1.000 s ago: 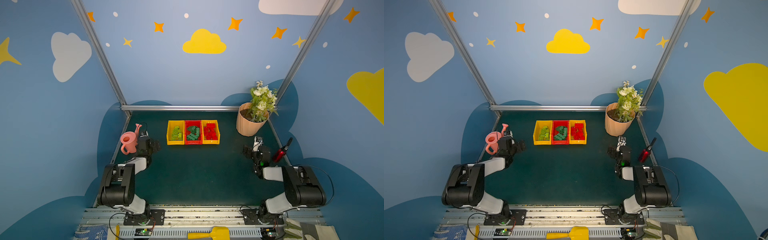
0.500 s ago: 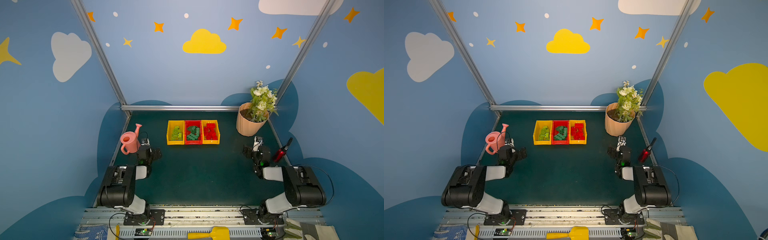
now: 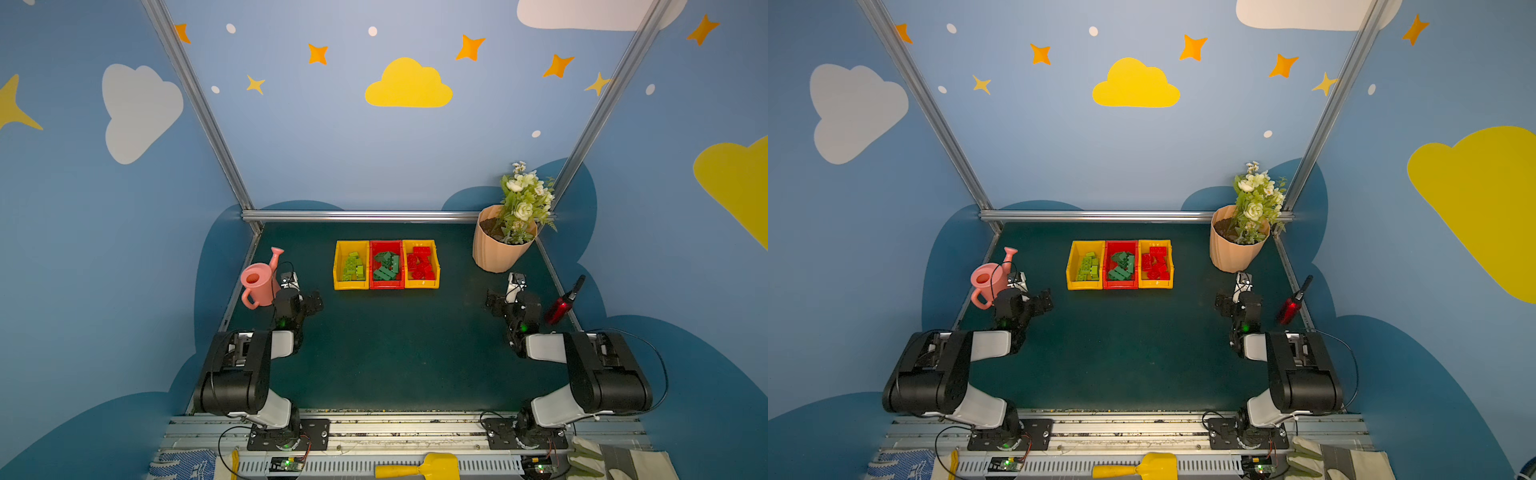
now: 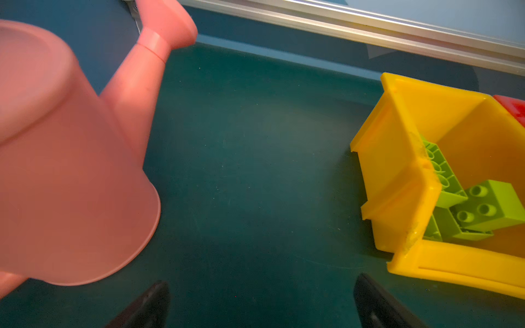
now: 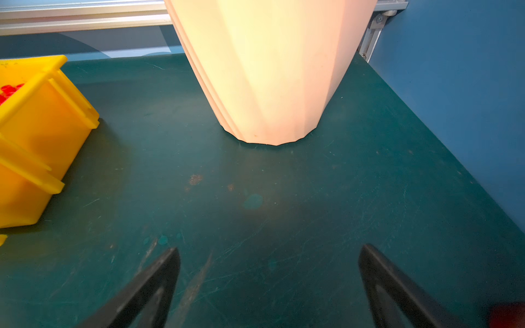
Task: Sort the legos into containers by color
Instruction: Reset both arms
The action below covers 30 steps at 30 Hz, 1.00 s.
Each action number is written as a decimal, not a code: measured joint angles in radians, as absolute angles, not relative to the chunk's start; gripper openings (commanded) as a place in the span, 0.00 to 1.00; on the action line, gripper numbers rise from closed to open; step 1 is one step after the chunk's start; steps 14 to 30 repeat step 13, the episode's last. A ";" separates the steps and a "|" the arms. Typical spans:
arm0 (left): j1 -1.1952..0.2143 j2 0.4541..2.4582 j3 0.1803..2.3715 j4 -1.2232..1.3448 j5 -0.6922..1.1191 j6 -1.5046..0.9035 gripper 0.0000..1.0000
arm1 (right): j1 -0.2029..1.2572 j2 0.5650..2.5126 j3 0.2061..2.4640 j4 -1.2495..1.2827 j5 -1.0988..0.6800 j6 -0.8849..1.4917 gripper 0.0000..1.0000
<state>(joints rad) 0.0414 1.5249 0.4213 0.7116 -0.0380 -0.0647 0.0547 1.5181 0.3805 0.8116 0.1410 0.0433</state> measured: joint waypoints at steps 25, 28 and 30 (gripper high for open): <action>0.041 1.525 0.421 0.715 -0.038 -0.064 1.00 | 0.061 1.518 0.385 0.804 0.141 0.030 0.97; 0.041 1.525 0.421 0.715 -0.038 -0.064 1.00 | 0.061 1.518 0.385 0.804 0.141 0.030 0.97; 0.041 1.525 0.421 0.715 -0.038 -0.064 1.00 | 0.061 1.518 0.385 0.804 0.141 0.030 0.97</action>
